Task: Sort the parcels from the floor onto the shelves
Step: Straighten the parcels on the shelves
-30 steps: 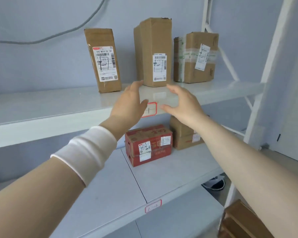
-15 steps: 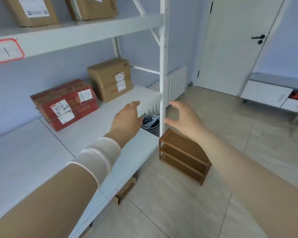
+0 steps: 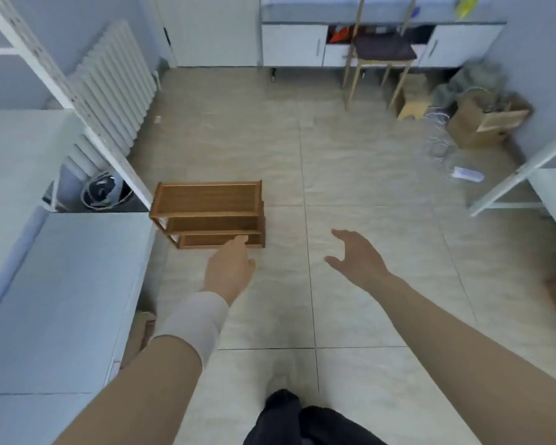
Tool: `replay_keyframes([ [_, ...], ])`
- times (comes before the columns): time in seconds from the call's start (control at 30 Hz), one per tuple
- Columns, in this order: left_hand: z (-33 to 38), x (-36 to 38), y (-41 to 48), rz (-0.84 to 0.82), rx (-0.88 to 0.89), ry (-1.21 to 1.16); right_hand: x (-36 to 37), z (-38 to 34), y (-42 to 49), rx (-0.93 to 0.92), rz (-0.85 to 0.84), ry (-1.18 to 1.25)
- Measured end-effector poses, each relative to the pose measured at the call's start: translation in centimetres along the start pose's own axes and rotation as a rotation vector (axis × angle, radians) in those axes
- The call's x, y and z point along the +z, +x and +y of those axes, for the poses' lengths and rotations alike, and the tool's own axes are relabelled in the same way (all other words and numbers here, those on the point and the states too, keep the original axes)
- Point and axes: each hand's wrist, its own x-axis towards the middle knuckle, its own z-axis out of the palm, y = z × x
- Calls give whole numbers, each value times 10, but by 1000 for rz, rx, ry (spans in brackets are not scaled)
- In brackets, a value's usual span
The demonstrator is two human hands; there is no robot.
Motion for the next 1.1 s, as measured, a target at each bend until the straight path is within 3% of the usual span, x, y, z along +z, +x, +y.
replay_keyframes([
  [0.3, 117, 123, 22, -383, 196, 156, 38, 154, -66, 502, -44, 168],
  [0.6, 239, 224, 0, -660, 416, 328, 38, 256, -123, 867, 74, 464],
  [0.83, 318, 257, 5, -753, 638, 453, 23, 296, -133, 1062, 171, 610],
  [1.1, 426, 278, 66, -814, 839, 531, -33, 346, -84, 1232, 353, 754],
])
